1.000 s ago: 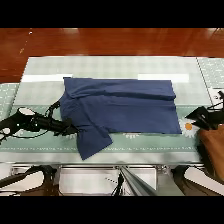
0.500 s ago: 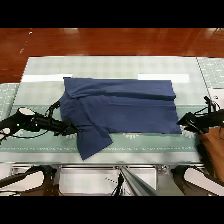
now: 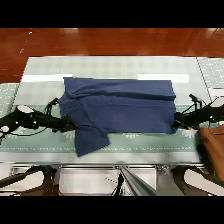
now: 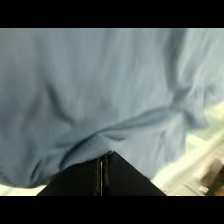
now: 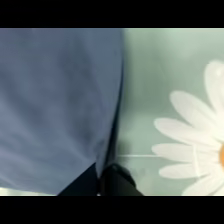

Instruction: Fold the shirts.

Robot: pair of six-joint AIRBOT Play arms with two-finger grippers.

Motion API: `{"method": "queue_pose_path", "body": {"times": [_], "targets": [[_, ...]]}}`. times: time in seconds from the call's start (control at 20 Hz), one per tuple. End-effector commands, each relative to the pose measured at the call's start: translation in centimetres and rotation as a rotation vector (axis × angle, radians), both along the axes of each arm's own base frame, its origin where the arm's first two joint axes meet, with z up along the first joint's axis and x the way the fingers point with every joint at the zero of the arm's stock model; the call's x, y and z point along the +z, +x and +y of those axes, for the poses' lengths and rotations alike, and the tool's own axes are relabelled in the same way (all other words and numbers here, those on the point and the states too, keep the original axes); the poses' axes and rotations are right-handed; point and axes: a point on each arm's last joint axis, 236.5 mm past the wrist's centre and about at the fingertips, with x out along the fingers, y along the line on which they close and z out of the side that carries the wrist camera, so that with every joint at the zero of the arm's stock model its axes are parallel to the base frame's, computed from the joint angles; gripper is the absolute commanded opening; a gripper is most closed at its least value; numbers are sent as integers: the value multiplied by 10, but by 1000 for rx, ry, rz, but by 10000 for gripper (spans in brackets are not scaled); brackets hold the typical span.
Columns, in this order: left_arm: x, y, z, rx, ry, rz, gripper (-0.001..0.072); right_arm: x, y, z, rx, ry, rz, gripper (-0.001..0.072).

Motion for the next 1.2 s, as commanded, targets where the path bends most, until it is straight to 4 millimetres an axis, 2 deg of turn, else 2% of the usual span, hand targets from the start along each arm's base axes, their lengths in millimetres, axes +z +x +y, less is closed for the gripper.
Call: {"method": "queue_pose_path", "body": {"times": [0.0,0.1,0.2,0.3,0.4,0.5,0.7,0.8,0.9,1.0,1.15], "targets": [[57,37,1,2,-80,-113,24,57,32,-2,54,-39,-188,29],[106,74,9,12,-90,-262,24,96,65,-1,13,-46,-351,28],[146,106,10,22,-92,-389,24,124,96,7,-61,16,-482,27],[165,135,10,45,-59,-488,25,138,126,9,-137,68,-593,27],[171,163,14,81,-22,-553,25,140,154,-4,-237,66,-666,27],[166,186,17,100,-20,-558,25,134,177,-15,-342,89,-698,27],[144,231,18,140,-82,-507,25,116,223,-9,-333,94,-726,27],[133,254,17,166,-123,-491,26,97,241,-7,-332,92,-703,28],[117,271,18,201,-152,-449,26,76,251,-8,-338,86,-676,28],[97,280,19,237,-169,-384,47,58,252,-10,-347,83,-645,29],[67,271,15,216,-194,-294,68,41,250,-11,-336,71,-611,30]]}}
